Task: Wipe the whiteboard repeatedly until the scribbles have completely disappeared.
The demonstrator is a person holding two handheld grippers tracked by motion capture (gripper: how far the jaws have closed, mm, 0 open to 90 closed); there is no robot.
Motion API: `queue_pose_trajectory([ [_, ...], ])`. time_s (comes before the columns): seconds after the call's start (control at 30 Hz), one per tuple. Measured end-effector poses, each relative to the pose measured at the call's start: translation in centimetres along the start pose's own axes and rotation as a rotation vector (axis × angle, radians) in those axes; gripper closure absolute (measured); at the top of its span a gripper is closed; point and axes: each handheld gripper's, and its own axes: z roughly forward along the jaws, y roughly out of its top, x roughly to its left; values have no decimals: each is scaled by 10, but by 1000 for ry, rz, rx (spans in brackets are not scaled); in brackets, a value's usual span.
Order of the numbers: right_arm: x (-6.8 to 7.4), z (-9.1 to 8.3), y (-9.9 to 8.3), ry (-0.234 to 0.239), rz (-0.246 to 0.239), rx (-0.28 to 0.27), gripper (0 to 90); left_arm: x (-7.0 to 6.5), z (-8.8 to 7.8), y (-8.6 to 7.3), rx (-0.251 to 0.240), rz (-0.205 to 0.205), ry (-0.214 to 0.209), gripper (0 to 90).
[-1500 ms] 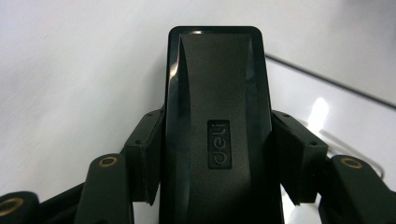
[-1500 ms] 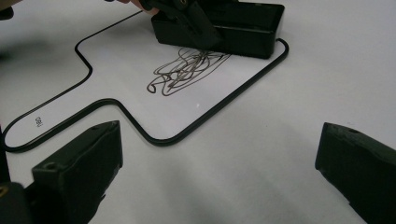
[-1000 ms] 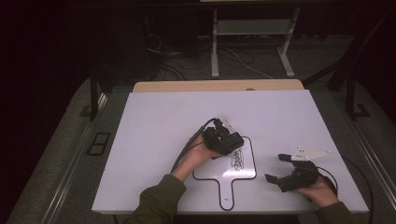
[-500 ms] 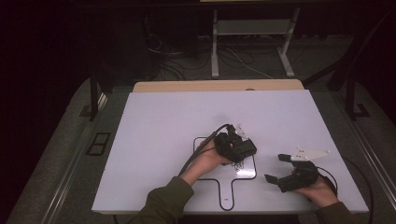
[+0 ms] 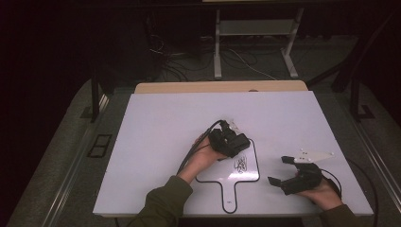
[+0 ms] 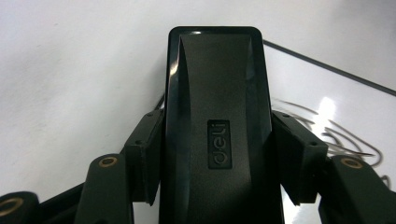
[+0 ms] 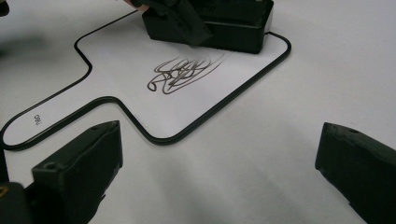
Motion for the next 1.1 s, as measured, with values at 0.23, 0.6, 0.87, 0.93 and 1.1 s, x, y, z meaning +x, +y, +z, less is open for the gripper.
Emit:
queue_pose_trajectory([
  [0.23,0,1,0,0,-3,-1,0,-16,7,11,-3,52,-19,394],
  [0.6,0,1,0,-1,-1,3,0,10,11,12,-18,-13,26,394],
  [0.87,-1,0,0,-3,2,-2,0,-13,12,16,-5,38,-12,394],
  [0.93,-1,0,0,-2,1,-5,0,-17,11,15,-7,44,-26,393],
  [1.1,0,0,0,-2,1,-4,0,-31,8,13,-4,72,-47,394],
])
